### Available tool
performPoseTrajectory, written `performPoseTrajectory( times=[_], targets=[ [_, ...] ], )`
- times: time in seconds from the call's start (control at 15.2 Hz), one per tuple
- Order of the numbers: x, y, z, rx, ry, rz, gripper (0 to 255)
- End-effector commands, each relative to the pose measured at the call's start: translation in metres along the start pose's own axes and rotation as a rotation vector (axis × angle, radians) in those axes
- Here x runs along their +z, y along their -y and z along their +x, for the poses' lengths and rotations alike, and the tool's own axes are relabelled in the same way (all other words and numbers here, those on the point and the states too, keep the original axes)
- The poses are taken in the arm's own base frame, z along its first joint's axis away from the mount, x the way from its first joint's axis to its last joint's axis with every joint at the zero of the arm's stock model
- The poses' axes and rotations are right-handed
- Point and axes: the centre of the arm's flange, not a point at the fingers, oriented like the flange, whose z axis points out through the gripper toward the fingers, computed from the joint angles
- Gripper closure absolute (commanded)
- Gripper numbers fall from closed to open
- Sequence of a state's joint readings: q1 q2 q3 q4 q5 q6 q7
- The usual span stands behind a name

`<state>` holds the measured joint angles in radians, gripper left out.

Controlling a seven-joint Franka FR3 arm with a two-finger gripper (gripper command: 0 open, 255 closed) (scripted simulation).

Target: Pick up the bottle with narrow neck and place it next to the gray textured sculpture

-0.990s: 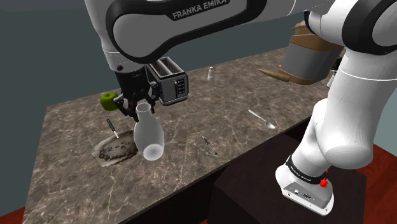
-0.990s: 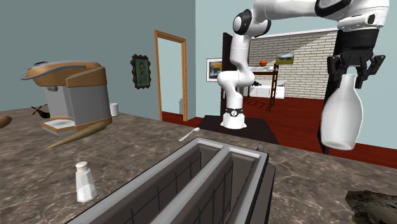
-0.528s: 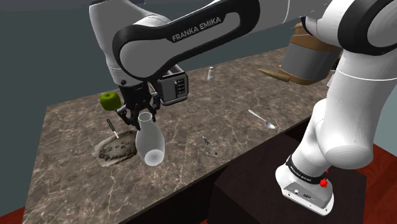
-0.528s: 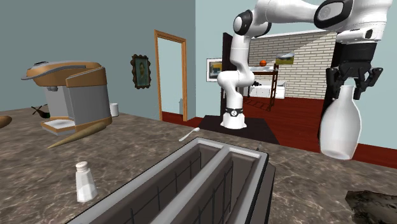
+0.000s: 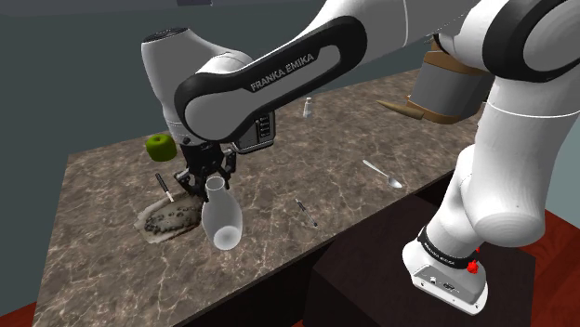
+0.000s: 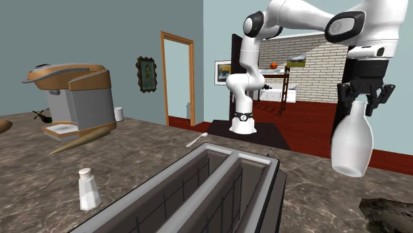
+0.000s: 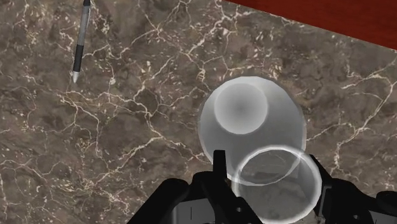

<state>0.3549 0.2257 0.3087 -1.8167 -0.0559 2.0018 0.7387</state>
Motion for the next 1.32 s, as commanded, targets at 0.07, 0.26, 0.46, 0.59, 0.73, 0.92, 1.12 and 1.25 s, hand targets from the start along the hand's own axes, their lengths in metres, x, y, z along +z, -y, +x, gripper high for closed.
performPoseTrajectory(
  times=[0.07,0.26,0.46,0.59,0.73,0.92,1.12,1.25],
  targets=[
    [0.010,-0.001,0.000,0.000,-0.001,0.001,255],
    [0.010,-0.001,0.000,0.000,-0.001,0.001,255],
    [0.010,-0.001,0.000,0.000,-0.001,0.001,255],
    [0.010,-0.001,0.000,0.000,-0.001,0.001,0],
    [0.010,-0.001,0.000,0.000,-0.001,0.001,0],
    [-0.003,-0.001,0.000,0.000,-0.001,0.001,0],
    [-0.040,-0.001,0.000,0.000,-0.001,0.001,0],
    [-0.040,-0.001,0.000,0.000,-0.001,0.001,0]
  ],
)
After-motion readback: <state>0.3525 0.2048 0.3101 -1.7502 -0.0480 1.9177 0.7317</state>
